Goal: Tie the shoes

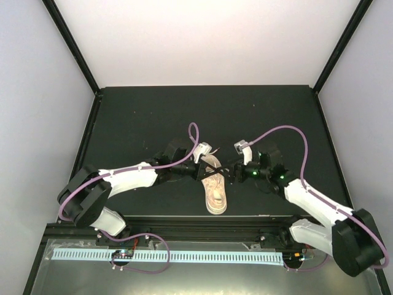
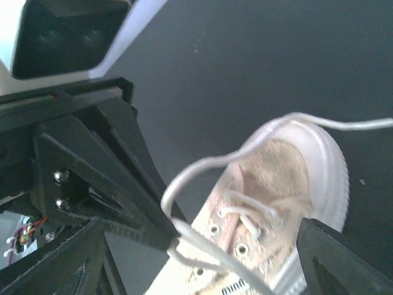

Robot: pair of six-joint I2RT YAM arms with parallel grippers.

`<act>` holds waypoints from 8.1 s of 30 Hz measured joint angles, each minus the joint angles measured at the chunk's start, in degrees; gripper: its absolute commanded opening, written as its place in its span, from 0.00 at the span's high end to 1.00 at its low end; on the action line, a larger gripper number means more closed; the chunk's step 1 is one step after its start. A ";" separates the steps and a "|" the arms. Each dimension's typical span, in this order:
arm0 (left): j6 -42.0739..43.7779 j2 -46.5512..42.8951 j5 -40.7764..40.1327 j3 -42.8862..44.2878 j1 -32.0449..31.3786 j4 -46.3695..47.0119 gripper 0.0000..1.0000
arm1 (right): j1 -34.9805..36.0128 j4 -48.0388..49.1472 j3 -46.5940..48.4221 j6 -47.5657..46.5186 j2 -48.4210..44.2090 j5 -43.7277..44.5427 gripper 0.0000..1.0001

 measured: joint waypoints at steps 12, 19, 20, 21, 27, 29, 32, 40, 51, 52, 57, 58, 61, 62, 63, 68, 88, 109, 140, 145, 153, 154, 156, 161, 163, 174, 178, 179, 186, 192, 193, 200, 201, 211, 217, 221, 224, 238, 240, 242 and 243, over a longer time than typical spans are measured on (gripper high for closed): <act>0.22 0.00 1.66 2.03 0.07 -3.08 0.98 | 4.92 5.86 1.09 -9.18 5.31 -4.92 0.13; -0.26 0.00 2.05 2.84 0.07 -3.65 0.98 | 9.35 5.79 1.09 -11.74 8.59 2.12 0.36; -0.31 0.00 2.08 2.84 0.07 -3.76 0.99 | 9.68 5.79 1.09 -11.96 8.90 3.39 0.40; -0.35 0.00 2.14 2.84 0.07 -3.87 0.98 | 10.01 5.84 1.09 -11.96 9.14 4.74 0.46; -0.42 0.00 1.68 2.89 0.66 -4.15 0.99 | 10.99 5.81 0.15 -12.31 8.66 11.56 0.79; -0.39 0.00 1.66 2.91 0.74 -4.22 0.98 | 11.10 5.73 -0.46 -12.15 7.74 13.07 0.92; -0.37 0.00 1.53 2.93 0.74 -4.31 0.98 | 11.34 5.35 -1.03 -11.78 5.99 14.73 0.98; 0.37 0.00 2.05 2.95 0.74 -5.33 0.88 | 11.39 4.46 -3.21 -9.07 2.62 18.80 0.98; 0.55 0.00 3.06 2.73 0.85 -5.64 0.98 | 11.34 2.97 -3.54 -7.48 2.60 20.46 0.63; 0.68 0.00 3.10 2.73 0.85 -5.66 0.98 | 11.30 2.73 -3.52 -7.26 2.56 20.61 0.59; 0.90 0.00 3.15 2.73 0.87 -5.70 0.99 | 11.23 1.46 -3.28 -8.02 1.25 21.88 0.46; 0.92 0.00 3.15 2.73 0.87 -5.70 0.98 | 11.23 1.40 -3.28 -8.09 1.01 22.10 0.46; 0.94 -0.02 3.15 2.73 1.11 -5.77 0.98 | 11.23 1.27 -3.17 -8.90 0.63 22.99 0.42; 0.94 -0.11 3.13 2.73 1.11 -5.84 0.99 | 11.26 1.25 -3.17 -9.07 0.63 23.30 0.41; 0.94 -0.17 3.13 2.73 1.14 -5.90 0.98 | 11.32 1.25 -3.17 -9.29 0.63 23.65 0.39; 1.31 -0.81 3.17 2.73 1.14 -6.12 0.98 | 11.91 0.92 -2.58 -11.04 0.98 26.56 0.32; 1.79 -0.81 3.32 2.82 1.49 -7.48 0.98 | 14.53 1.90 1.88 -20.09 5.75 30.77 0.61; 1.90 -0.04 3.74 2.86 1.97 -7.50 0.99 | 14.62 1.90 -0.81 -2.84 4.94 32.72 0.22; 2.69 0.17 3.19 3.52 2.21 -7.56 0.98 | 13.84 0.13 -1.25 7.61 9.09 35.47 0.98; 4.57 0.87 -0.09 4.11 3.43 -8.72 0.98 | 13.60 3.74 -4.39 4.90 3.02 29.03 0.98; 7.85 6.60 -7.54 9.90 4.94 -11.30 0.86 | 12.02 9.05 -7.06 3.45 -1.05 14.53 0.98; 8.44 6.78 -8.31 10.03 4.94 -11.52 0.80 | 11.67 9.77 -7.39 3.50 -1.03 13.20 0.98; 9.86 6.73 -10.36 10.03 4.85 -12.37 0.60 | 11.04 10.84 -7.82 3.65 -0.66 10.82 0.98; 14.45 0.35 -16.39 4.92 5.14 -12.04 0.31 | 10.05 12.59 -7.91 4.20 1.05 6.82 0.98; 16.90 -6.45 -16.87 -0.26 5.18 -10.19 0.30 | 9.55 13.14 -7.91 4.55 1.38 5.88 0.98; 34.42 -21.55 -15.47 -15.67 -2.19 4.46 0.32 | 7.85 14.95 -7.91 5.75 2.12 2.51 0.98; 39.74 -18.88 -18.21 -15.72 -4.79 8.70 0.32 | 7.85 14.99 -7.91 5.90 2.19 2.03 0.98; 40.94 -17.97 -18.88 -15.72 -5.29 9.60 0.33 | 7.85 15.02 -7.91 5.92 2.23 1.99 0.98; 46.66 -11.96 -21.00 -15.04 -7.72 11.23 0.49 | 7.56 15.26 -7.91 6.03 2.71 1.64 0.98; 48.96 -8.46 -21.84 -13.00 -8.44 12.13 0.64 | 7.48 15.23 -7.91 6.05 2.71 1.25 0.98; 49.55 -7.72 -22.14 -12.41 -8.68 12.20 0.67 | 7.43 15.23 -7.91 6.05 2.71 1.11 0.98; 52.26 -3.26 -23.17 -9.25 -9.46 11.54 0.74 | 6.64 15.04 -7.89 6.05 2.75 1.07 0.98; 52.54 -2.86 -23.23 -8.98 -9.49 11.41 0.74 | 6.62 15.04 -7.89 6.05 2.75 1.01 0.98; 52.19 -0.74 -25.31 -6.64 -10.05 9.44 0.98 | 6.56 14.95 -7.72 6.05 2.75 0.85 0.98; 48.57 -2.71 -26.40 0.46 -10.16 -4.98 0.98 | 6.34 13.86 -6.45 5.29 2.60 2.12 0.98; 45.05 -4.28 -25.73 8.04 -9.92 -20.57 0.98 | 6.38 12.98 -4.61 4.09 2.27 2.12 0.98; 42.07 -4.48 -25.00 13.62 -9.79 -31.06 0.98 | 6.67 12.61 -3.52 3.30 2.10 1.53 0.98; 31.28 -3.72 -9.86 23.04 -6.51 -49.46 0.88 | 7.58 9.51 -1.90 -0.20 2.08 -1.81 0.98; 29.99 -4.11 -4.83 22.53 -5.57 -48.13 0.83 | 7.04 8.24 -1.90 -0.17 2.51 0.68 0.98; 28.65 -4.87 -0.24 21.51 -4.92 -46.86 0.78 | 6.64 7.26 -1.92 -0.17 2.95 2.62 0.98; 28.06 -5.27 1.79 20.76 -4.70 -45.94 0.75 | 6.54 6.88 -1.97 -0.15 3.08 3.48 0.98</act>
